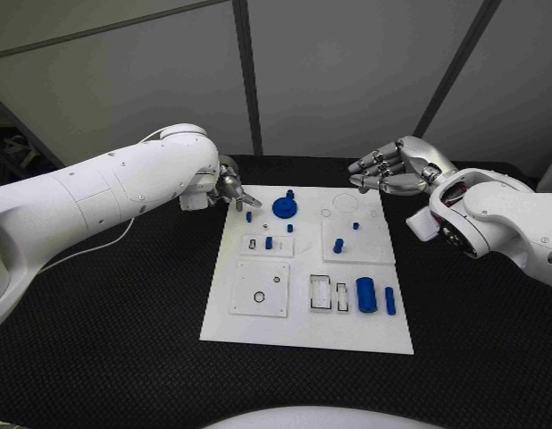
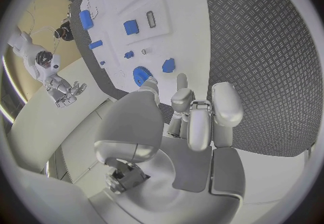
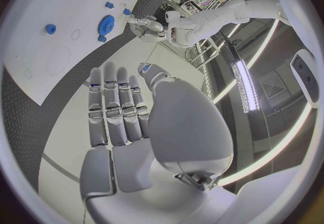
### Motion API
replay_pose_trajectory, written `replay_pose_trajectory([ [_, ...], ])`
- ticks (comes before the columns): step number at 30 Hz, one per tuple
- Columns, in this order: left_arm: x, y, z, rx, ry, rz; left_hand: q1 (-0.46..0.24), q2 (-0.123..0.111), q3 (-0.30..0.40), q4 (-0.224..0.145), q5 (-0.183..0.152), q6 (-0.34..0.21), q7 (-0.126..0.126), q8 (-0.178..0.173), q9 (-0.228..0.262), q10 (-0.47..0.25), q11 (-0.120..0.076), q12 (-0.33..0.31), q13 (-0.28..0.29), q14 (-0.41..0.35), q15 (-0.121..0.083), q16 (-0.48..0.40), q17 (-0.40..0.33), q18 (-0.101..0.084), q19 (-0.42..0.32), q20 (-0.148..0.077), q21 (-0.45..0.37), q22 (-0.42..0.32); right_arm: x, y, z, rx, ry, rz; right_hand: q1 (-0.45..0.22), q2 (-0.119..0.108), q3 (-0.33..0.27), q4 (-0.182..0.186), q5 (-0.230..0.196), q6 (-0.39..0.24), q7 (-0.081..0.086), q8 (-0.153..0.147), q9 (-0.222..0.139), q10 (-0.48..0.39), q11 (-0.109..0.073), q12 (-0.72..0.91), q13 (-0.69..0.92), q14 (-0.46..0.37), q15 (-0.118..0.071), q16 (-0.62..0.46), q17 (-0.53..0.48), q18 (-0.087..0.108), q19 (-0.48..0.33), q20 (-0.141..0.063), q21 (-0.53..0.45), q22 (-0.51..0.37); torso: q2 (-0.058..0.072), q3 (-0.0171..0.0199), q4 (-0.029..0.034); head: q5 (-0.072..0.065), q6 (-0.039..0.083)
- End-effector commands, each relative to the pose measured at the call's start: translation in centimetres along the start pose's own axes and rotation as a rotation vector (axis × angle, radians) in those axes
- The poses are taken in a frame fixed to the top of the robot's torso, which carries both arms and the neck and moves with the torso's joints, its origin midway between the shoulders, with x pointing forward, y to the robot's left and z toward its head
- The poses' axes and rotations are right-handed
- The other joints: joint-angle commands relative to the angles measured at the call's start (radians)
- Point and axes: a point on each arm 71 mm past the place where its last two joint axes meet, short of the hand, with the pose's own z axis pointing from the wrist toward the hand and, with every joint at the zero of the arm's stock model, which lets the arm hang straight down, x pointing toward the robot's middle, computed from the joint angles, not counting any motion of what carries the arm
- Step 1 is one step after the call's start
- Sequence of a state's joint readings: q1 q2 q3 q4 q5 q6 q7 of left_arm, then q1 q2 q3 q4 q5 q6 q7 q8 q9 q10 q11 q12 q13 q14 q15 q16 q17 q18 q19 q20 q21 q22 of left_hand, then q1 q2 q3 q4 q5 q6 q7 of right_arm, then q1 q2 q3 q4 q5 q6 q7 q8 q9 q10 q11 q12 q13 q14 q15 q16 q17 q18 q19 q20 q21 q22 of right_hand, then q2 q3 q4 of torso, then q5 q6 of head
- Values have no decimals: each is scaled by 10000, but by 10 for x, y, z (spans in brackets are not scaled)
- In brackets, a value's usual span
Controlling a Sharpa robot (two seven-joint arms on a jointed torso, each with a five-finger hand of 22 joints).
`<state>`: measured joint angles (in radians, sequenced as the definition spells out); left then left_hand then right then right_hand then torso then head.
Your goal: Assemble the parts on the task board
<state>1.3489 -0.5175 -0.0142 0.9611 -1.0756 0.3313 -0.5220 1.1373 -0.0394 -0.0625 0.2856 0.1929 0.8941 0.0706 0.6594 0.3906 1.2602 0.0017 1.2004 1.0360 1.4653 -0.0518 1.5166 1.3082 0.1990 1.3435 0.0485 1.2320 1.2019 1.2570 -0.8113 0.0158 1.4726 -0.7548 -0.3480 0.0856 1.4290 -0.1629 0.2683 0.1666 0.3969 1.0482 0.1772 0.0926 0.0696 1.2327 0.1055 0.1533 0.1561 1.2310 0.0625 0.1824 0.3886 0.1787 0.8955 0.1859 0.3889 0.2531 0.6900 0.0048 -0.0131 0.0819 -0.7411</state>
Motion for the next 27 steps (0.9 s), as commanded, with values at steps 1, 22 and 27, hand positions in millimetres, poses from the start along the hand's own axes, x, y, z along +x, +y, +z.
replay_pose_trajectory([
  [1, 1, -2, 0, 27, 139, 219, 119, 52, -67, -21, -27, -99, -6, 28, 17, -43, -26, -10, -17, 943, -89, 34, 2224, -1024, 70, 14, 37, 23, 0, 2, 1, -66, 41, 1, -44, 11, -32, -19, 34, -32, 23, -49, 7, -49, 12, -60, -16, -8, 31, -62, -5, 41, 42, 49, -58, -11, -1, 1, 4, 6, -5],
  [22, 10, -6, 1, 140, 581, 418, 418, 251, -53, -89, 30, -116, 2, -1, 87, -88, -18, -82, -126, 933, -77, 53, 2222, -1021, 62, 28, 11, 34, 1, 2, 1, -57, 60, 5, -45, 20, -25, -20, 46, -43, 28, -55, 6, -54, 16, -64, -17, -8, 33, -70, -4, 41, 49, 52, -74, -20, 2, 1, 3, 0, -39],
  [27, 11, -7, 1, 174, 621, 415, 497, 297, -38, -108, 37, -116, 3, -9, 103, -96, -17, -96, -148, 930, -75, 56, 2220, -1021, 62, 30, 8, 41, 1, 2, 1, -56, 62, 5, -45, 20, -25, -20, 46, -43, 28, -55, 6, -54, 16, -64, -17, -8, 33, -70, -4, 41, 49, 52, -74, -20, 3, 1, 9, 1, -47],
])
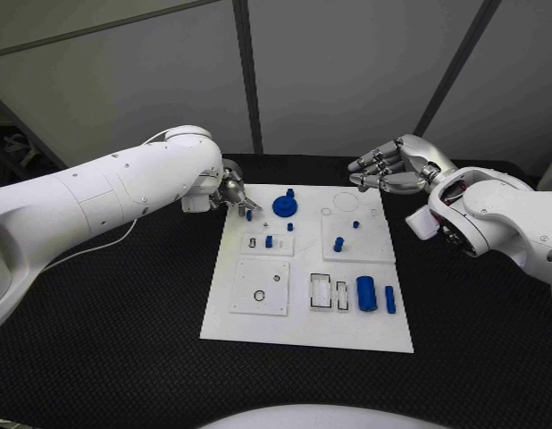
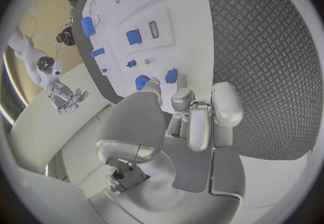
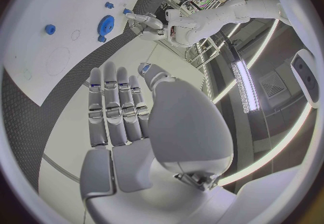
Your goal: Assemble the parts on the task board
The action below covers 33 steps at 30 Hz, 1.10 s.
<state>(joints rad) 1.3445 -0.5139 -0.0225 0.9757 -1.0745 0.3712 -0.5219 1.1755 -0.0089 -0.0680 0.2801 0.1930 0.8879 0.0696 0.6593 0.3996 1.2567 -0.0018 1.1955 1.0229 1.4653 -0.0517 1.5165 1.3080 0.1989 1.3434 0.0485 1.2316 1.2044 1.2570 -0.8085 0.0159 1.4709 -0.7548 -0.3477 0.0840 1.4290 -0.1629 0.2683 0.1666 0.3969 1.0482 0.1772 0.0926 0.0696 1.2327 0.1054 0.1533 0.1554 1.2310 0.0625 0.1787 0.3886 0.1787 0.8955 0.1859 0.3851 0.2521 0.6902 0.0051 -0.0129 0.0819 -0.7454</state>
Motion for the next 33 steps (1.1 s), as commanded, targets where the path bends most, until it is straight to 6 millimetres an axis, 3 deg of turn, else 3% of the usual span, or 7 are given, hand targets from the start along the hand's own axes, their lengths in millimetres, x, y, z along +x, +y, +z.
replay_pose_trajectory([
  [1, 1, -2, 0, 88, 166, 76, 142, 12, 26, -58, 38, -54, 13, -12, 18, -65, 18, -54, -27, 930, -75, 58, 2221, -1019, 62, 31, 7, 16, 0, 1, 1, -66, 52, 1, -45, 20, -25, -20, 47, -43, 28, -55, 6, -54, 16, -64, -10, -8, 33, -33, -4, 41, 49, 52, -36, -10, -1, -3, 5, 3, -4],
  [11, 2, -2, 0, 169, 204, -143, 660, 437, 368, -200, -1, -84, 7, -84, 82, -146, 11, -174, -198, 920, -77, 74, 2211, -1012, 49, 35, -31, 30, 0, 1, 0, -64, 54, 0, -36, 31, -13, -27, 59, -45, 28, -57, 7, -55, 15, -66, -10, -7, 33, -38, -3, 42, 54, 53, -47, -17, -3, 3, -11, -3, 3],
  [16, 2, -3, 0, 269, 237, -298, 1342, 835, 1024, -517, -144, -190, -36, -194, 94, -275, -31, -343, -396, 911, -113, 72, 2192, -1002, 32, 8, -68, 31, 0, 1, 0, -62, 59, 0, -36, 31, -13, -27, 59, -45, 28, -57, 7, -55, 15, -66, -10, -7, 33, -38, -3, 42, 54, 53, -47, -17, 5, 2, -3, -6, -2],
  [20, 3, -5, 0, 349, 324, -334, 1741, 907, 1622, -767, -243, -257, -35, -292, 92, -367, -40, -475, -528, 903, -125, 68, 2177, -1003, 23, -11, -86, 44, 0, 1, 0, -65, 67, 2, -36, 31, -13, -27, 59, -45, 28, -57, 7, -55, 15, -66, -10, -7, 33, -38, -3, 42, 54, 53, -47, -17, 1, -1, -2, -11, -15],
  [23, 4, -6, 0, 404, 377, -355, 1864, 839, 2093, -884, -270, -272, -24, -354, 96, -402, -34, -548, -602, 899, -119, 71, 2169, -1004, 14, -12, -102, 55, 0, 1, 0, -64, 68, 1, -36, 31, -13, -27, 59, -45, 28, -57, 7, -55, 15, -66, -10, -7, 33, -38, -3, 42, 54, 53, -47, -17, 0, 5, -8, -9, -18],
  [26, 4, -6, 0, 463, 443, -463, 1857, 594, 3215, -1045, -286, -281, 23, -438, 133, -432, -26, -655, -722, 891, -86, 77, 2152, -1002, 2, -1, -130, 83, 0, 1, 0, -61, 70, 1, -36, 31, -13, -27, 59, -45, 28, -57, 7, -55, 15, -66, -10, -7, 33, -38, -3, 42, 54, 53, -47, -17, -7, 4, -3, -23, -19],
  [33, 4, -4, -1, 571, 538, -714, 1017, -437, 6777, -1858, -196, -342, 147, -378, 423, -504, 72, -932, -1088, 873, 40, 89, 2107, -1000, -14, 75, -165, 187, 0, 1, 0, -49, 78, 0, -22, 39, -1, -39, 69, -44, 26, -56, 8, -54, 13, -66, -10, -4, 32, -43, -2, 43, 61, 53, -58, -24, -15, 5, 1, -21, -9],
])
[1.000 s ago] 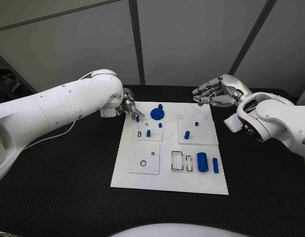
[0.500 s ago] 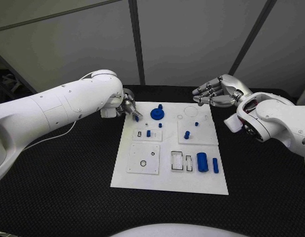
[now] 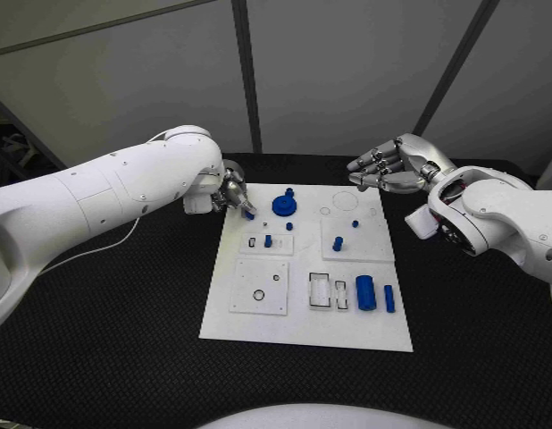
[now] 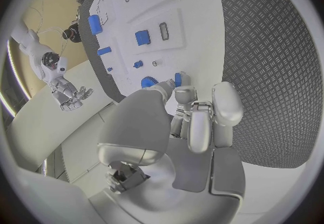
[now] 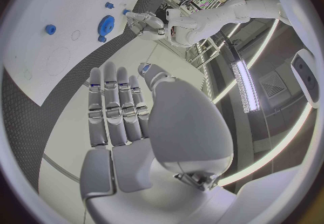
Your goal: Assemble the parts on the task board
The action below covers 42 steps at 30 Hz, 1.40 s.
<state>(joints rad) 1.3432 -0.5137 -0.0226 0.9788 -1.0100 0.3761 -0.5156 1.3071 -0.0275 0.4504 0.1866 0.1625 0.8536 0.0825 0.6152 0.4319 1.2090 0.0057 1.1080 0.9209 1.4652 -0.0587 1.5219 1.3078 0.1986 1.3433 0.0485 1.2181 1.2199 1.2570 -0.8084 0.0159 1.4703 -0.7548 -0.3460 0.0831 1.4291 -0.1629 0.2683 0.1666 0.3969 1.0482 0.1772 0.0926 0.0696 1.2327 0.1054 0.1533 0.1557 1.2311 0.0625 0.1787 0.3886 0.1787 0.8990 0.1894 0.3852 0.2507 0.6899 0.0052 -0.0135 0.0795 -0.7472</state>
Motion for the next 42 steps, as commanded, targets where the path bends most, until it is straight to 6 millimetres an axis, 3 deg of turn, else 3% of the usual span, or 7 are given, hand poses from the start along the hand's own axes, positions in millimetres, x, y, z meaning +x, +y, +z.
replay_pose_trajectory([
  [1, 1, 0, -1, 276, 176, -300, -564, -486, 2148, -1172, 116, -23, 30, 118, 191, -12, 7, -68, -108, 872, 75, 38, 2101, -996, -11, 92, -29, 59, 0, 1, 0, -60, 64, -1, -17, 43, 3, -43, 77, -42, 26, -55, 9, -52, 12, -65, -12, -2, 31, -44, -1, 44, 29, 18, -62, -11, -16, 5, 7, 4, 7],
  [6, 0, 5, -5, 500, 78, -910, -1166, -740, 3146, -1721, 302, 33, -1, 339, 444, -85, 9, -309, -470, 869, 38, 48, 2085, -997, 4, 82, -27, 123, -1, 1, 0, -51, 56, -5, -14, 46, 7, -46, 88, -41, 25, -55, 9, -52, 12, -65, -12, -1, 31, -45, -1, 44, 32, 18, -64, -13, -16, 0, 22, 22, 40],
  [10, 1, 10, -12, 762, -79, -1541, -1587, -972, 3576, -2038, 1086, 132, -57, 523, 613, 22, -51, -392, -620, 892, -9, 97, 2131, -1017, 79, 42, 68, 245, -1, 0, 0, -39, 41, -11, -12, 48, 11, -49, 104, -40, 25, -54, 10, -52, 12, -66, -12, 0, 31, -47, 0, 45, 35, 18, -68, -15, -13, -7, 33, 18, 50],
  [15, 6, 15, -23, 1023, -273, -2000, -1984, -1118, 3853, -2288, 1699, 246, -127, 679, 729, 228, -136, -381, -651, 938, -71, 196, 2247, -1045, 184, -22, 197, 395, -2, 0, 0, -27, 26, -18, -11, 47, 14, -52, 122, -40, 26, -54, 10, -51, 13, -66, -12, 1, 31, -50, 1, 45, 39, 18, -73, -18, -9, 0, 33, 52, 52],
  [26, 27, 22, -43, 1408, -793, -2133, -2420, -1240, 4147, -2598, 2157, 394, -228, 839, 777, 522, -234, -339, -642, 966, -161, 259, 2321, -1104, 362, -111, 420, 645, -3, -1, 1, -4, 5, -29, -13, 46, 17, -54, 146, -41, 27, -55, 10, -52, 14, -67, -12, 2, 31, -53, 1, 45, 43, 18, -79, -22, -5, 0, 29, 119, 44],
  [31, 41, 24, -43, 1345, -926, -1739, -2519, -1271, 4197, -2664, 2275, 434, -254, 880, 775, 598, -260, -320, -629, 968, -183, 262, 2324, -1120, 409, -133, 479, 711, -2, -1, 1, -14, 13, -56, -13, 46, 17, -54, 146, -41, 27, -55, 10, -52, 14, -67, -12, 2, 31, -53, 1, 45, 43, 18, -79, -22, -2, -3, 43, 137, 24],
  [42, 59, 20, -40, 1277, -959, -760, -2603, -1299, 4241, -2725, 2357, 477, -279, 919, 773, 683, -284, -275, -579, 969, -205, 267, 2328, -1130, 444, -153, 520, 758, -2, -1, 1, -56, 27, -193, -19, 45, 18, -54, 175, -42, 30, -55, 11, -53, 16, -68, -12, 3, 32, -57, 2, 45, 49, 18, -87, -27, 16, 2, 5, 141, -6],
])
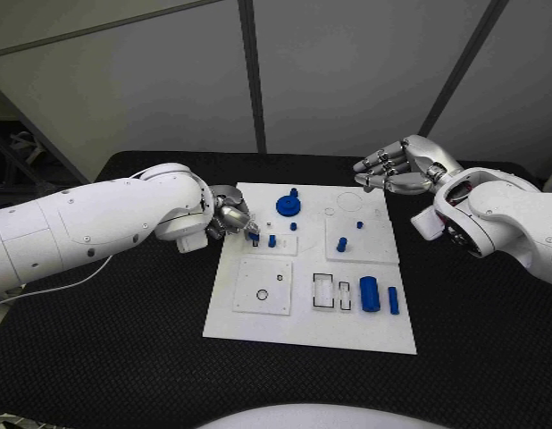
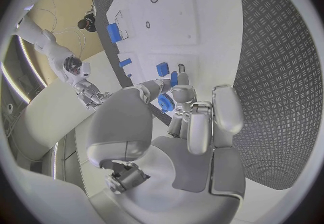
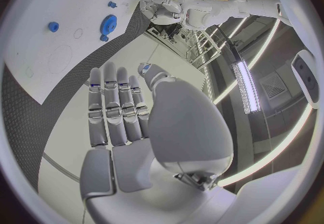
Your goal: Assemble the parts on the task board
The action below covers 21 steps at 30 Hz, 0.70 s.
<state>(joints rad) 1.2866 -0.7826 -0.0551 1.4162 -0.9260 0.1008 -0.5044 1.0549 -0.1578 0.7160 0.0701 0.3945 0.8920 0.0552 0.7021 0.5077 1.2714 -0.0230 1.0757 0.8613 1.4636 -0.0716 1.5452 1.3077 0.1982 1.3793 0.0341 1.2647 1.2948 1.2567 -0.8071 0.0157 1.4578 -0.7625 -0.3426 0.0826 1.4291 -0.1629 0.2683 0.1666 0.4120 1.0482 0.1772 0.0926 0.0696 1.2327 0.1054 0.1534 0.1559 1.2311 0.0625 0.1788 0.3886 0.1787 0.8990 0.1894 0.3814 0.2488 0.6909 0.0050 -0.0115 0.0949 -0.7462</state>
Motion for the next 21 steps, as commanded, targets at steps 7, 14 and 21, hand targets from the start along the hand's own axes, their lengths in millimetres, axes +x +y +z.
replay_pose_trajectory([
  [7, 1, -4, 1, -39, -319, 1011, -115, -4, 1594, -1574, 59, 106, -13, 65, 14, 82, -4, 56, 26, 986, -82, 35, 2330, -1129, 94, -16, 67, 24, 0, 2, 0, -117, 70, -110, -19, 45, 18, -54, 24, -42, 30, -55, 11, -53, 16, -69, -14, 3, 32, -58, 2, 45, 49, 19, -49, -8, 8, -1, -1, -15, -39],
  [14, 2, -5, 3, -146, -234, 1352, -167, -8, 1597, -1586, 77, 127, -26, 89, 17, 122, -14, 85, 62, 986, -91, 36, 2330, -1135, 111, -23, 89, 48, 0, 2, 0, -119, 77, -117, -19, 45, 18, -54, 24, -42, 30, -55, 11, -53, 16, -69, -14, 3, 32, -58, 2, 45, 49, 19, -49, -8, 7, -5, -7, -4, -70],
  [21, 3, -7, 5, -191, -84, 1618, -187, -12, 1595, -1594, 80, 136, -32, 100, 19, 143, -19, 104, 85, 985, -95, 35, 2328, -1141, 125, -27, 108, 67, 1, 2, 0, -124, 81, -120, -19, 45, 18, -54, 24, -42, 30, -55, 11, -53, 16, -69, -14, 3, 32, -58, 2, 45, 49, 19, -49, -8, 3, 0, -6, -16, -83],
])
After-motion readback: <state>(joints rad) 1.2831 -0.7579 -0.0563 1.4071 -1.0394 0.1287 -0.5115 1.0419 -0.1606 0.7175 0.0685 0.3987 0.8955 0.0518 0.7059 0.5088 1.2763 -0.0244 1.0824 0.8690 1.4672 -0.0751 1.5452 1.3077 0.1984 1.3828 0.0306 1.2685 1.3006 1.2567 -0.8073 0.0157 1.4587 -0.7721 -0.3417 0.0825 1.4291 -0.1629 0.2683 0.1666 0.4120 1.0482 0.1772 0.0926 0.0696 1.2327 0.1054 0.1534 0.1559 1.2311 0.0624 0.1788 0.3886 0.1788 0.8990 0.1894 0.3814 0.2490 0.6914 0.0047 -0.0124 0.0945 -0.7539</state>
